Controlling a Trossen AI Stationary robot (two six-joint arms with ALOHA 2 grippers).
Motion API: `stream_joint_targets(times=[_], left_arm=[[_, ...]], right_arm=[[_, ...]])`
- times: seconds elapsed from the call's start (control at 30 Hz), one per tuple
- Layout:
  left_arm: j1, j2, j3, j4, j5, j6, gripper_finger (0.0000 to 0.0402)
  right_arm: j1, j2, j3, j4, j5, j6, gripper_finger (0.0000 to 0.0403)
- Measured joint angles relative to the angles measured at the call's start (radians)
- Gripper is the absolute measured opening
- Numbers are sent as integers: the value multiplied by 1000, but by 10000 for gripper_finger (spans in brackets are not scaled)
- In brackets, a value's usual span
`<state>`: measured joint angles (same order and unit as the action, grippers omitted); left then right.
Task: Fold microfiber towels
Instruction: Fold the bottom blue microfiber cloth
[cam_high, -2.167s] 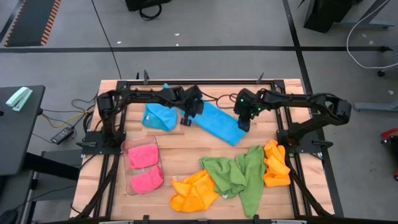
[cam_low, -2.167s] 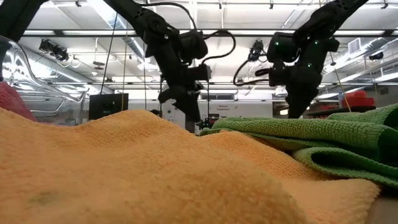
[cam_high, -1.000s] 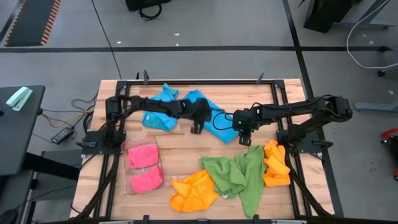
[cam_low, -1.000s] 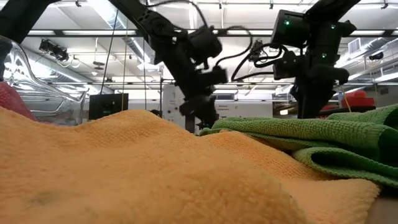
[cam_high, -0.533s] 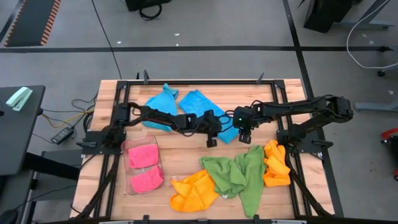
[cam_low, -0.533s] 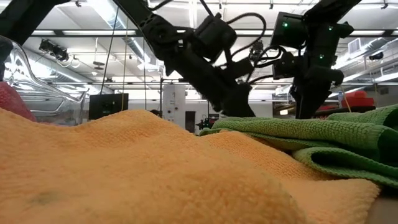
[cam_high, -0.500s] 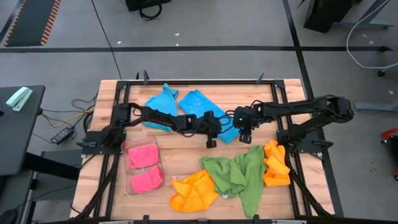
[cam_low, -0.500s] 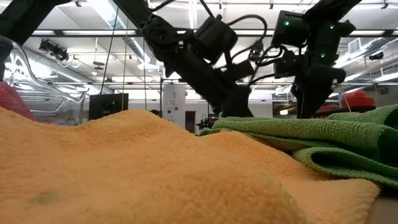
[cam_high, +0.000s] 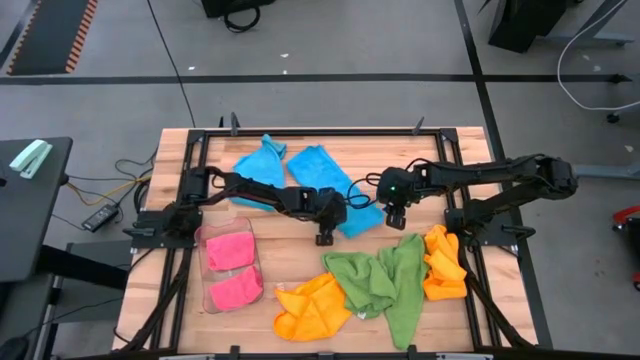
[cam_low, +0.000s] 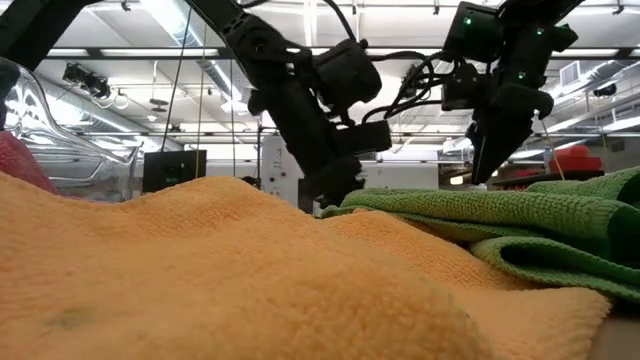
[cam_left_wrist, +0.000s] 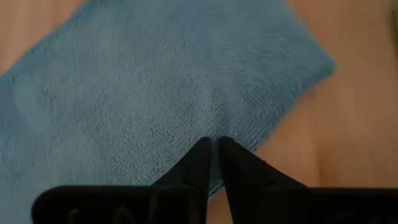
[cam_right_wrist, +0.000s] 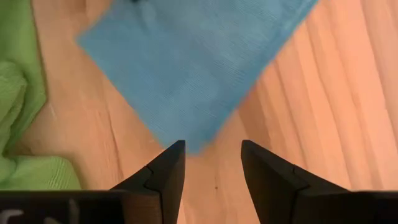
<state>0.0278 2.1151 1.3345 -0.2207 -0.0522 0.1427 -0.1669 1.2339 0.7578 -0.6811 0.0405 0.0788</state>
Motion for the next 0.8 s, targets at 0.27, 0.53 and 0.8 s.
stream_joint_targets(times=[0.27,0.53,0.8], left_arm=[[-15,-129,-11,-331,9,11,15],[-33,-229,-9,-249,8,10,18],[-25,-231,-6,-88,6,23,38]], right_arm=[[79,0,-51,193,-50,-62,166],[233,3,-155,539,-38,-63,166],[274,3,-190,682,-35,-74,166]])
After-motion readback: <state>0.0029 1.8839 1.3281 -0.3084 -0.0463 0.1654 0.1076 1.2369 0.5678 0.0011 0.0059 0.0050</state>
